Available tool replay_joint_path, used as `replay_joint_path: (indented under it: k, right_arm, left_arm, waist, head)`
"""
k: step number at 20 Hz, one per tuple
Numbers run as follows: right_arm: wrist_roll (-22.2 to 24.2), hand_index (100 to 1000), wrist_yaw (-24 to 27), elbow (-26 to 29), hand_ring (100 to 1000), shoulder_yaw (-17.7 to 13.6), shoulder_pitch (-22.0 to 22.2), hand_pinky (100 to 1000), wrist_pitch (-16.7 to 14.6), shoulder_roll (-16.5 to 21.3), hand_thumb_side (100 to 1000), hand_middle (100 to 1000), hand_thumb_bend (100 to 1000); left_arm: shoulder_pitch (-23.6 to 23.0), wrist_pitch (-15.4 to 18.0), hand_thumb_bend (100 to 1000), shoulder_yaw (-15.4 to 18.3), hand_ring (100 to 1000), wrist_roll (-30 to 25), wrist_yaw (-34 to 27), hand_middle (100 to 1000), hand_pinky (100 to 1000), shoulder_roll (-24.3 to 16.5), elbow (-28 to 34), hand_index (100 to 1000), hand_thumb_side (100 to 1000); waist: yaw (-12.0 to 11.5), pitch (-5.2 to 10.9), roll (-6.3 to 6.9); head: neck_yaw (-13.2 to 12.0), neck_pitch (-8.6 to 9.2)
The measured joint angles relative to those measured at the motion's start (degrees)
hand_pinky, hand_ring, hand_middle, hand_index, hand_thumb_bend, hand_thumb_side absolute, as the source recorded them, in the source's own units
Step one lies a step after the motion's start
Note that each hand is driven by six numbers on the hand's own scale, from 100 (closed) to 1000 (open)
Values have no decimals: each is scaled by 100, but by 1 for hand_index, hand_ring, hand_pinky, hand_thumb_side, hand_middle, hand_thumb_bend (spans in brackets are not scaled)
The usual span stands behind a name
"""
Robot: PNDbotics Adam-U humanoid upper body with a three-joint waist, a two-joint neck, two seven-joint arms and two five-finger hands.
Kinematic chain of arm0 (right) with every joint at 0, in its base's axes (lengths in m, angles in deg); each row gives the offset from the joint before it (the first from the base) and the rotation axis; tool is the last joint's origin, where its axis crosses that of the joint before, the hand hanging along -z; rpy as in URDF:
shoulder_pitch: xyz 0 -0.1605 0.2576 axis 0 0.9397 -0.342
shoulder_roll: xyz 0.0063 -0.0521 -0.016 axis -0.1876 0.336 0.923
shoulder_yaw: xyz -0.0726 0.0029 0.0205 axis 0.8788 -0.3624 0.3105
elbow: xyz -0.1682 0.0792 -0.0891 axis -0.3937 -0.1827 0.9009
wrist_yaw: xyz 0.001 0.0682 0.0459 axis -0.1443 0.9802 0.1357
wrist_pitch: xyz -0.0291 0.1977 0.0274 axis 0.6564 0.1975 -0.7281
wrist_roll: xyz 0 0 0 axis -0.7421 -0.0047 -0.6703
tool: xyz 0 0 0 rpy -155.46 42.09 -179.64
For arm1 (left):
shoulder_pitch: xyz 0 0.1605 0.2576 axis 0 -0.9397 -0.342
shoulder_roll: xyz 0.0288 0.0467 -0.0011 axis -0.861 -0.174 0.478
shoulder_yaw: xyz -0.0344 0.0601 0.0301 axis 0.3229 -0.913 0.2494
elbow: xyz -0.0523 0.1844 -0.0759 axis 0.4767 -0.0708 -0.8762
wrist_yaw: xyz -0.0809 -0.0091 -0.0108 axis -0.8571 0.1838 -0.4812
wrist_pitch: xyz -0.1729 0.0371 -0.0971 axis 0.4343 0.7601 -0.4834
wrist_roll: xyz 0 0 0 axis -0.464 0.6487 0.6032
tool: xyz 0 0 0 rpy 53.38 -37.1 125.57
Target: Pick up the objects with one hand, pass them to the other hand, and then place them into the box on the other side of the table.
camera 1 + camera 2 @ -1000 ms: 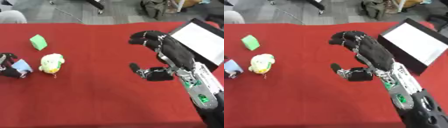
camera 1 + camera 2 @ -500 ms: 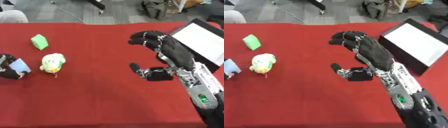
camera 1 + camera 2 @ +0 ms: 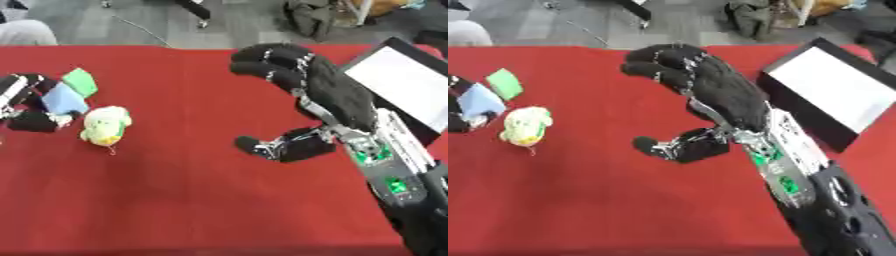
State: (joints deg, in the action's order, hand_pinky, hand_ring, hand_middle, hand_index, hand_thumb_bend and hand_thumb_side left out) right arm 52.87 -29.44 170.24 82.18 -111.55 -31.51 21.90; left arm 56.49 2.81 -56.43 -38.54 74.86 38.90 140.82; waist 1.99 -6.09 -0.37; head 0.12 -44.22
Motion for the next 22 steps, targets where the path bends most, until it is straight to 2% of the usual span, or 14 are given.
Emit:
replay_joint_path:
  k: [7,12,18,22]
  right_arm:
    - [-16,928,88,142,859,209,-261,796,-207,-212,353,862,535]
    - [-39,919,89,170,851,305,-343,793,-279,-317,342,855,522]
    - [24,904,117,170,834,390,-349,782,-385,-355,315,838,493]
    - [169,905,199,136,833,424,-349,782,-448,-355,225,836,462]
  left_arm:
    - [416,-54,418,-753,486,-757,-1274,502,526,122,391,723,219]
    - [711,-178,417,-1242,488,-1133,-1867,504,530,197,590,726,224]
    - [862,-265,407,-1627,503,-1624,-2458,516,547,197,742,738,243]
    - [927,-238,404,-1753,507,-1984,-2660,521,553,191,896,743,248]
  waist:
    - [33,0,49]
    - [36,0,64]
    - [32,0,64]
    - [30,0,64]
  head:
    - [45,0]
    - [88,0]
    - [155,0]
    - [176,0]
